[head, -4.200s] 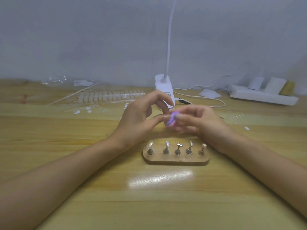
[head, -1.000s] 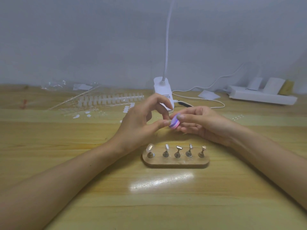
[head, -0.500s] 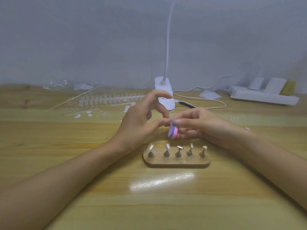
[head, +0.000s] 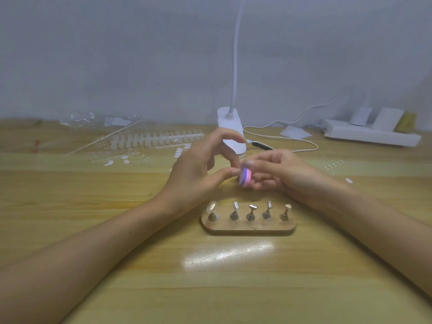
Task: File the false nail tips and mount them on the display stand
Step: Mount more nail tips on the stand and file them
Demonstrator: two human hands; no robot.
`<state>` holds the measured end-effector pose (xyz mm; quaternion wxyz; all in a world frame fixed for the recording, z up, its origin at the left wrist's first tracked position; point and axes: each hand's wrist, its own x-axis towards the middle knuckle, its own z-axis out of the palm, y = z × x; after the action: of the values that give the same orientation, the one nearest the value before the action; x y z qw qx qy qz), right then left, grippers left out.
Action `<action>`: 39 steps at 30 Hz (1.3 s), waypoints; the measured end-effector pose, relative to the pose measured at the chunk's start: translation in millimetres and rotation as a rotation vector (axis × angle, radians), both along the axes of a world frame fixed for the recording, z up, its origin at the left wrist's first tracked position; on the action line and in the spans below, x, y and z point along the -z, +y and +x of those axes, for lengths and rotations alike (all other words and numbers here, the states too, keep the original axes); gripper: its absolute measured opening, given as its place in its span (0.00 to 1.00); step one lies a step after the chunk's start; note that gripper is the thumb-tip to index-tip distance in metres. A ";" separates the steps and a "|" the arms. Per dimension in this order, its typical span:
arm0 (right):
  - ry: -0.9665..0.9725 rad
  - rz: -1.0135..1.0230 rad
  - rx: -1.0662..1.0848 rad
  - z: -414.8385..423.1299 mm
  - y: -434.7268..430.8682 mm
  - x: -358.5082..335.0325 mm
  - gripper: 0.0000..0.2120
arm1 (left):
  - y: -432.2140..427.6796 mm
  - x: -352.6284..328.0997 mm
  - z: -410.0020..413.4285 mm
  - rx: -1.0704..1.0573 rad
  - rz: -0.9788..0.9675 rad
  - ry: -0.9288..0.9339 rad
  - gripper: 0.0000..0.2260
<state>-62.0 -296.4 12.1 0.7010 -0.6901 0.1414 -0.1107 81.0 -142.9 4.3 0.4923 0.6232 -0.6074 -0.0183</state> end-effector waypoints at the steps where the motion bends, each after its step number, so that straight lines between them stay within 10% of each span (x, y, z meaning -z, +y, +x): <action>1: -0.026 0.033 0.060 0.1 -2.4 1.3 0.16 | -0.4 0.1 -0.3 0.011 0.003 0.000 0.18; 39: -0.068 -0.049 0.021 0.5 -0.4 7.3 0.11 | 1.0 1.7 -1.0 -0.032 -0.006 -0.051 0.15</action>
<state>-61.5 -296.8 4.8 0.6870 -0.7015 0.1221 -0.1451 80.1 -141.8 2.6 0.4787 0.6316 -0.6098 0.0075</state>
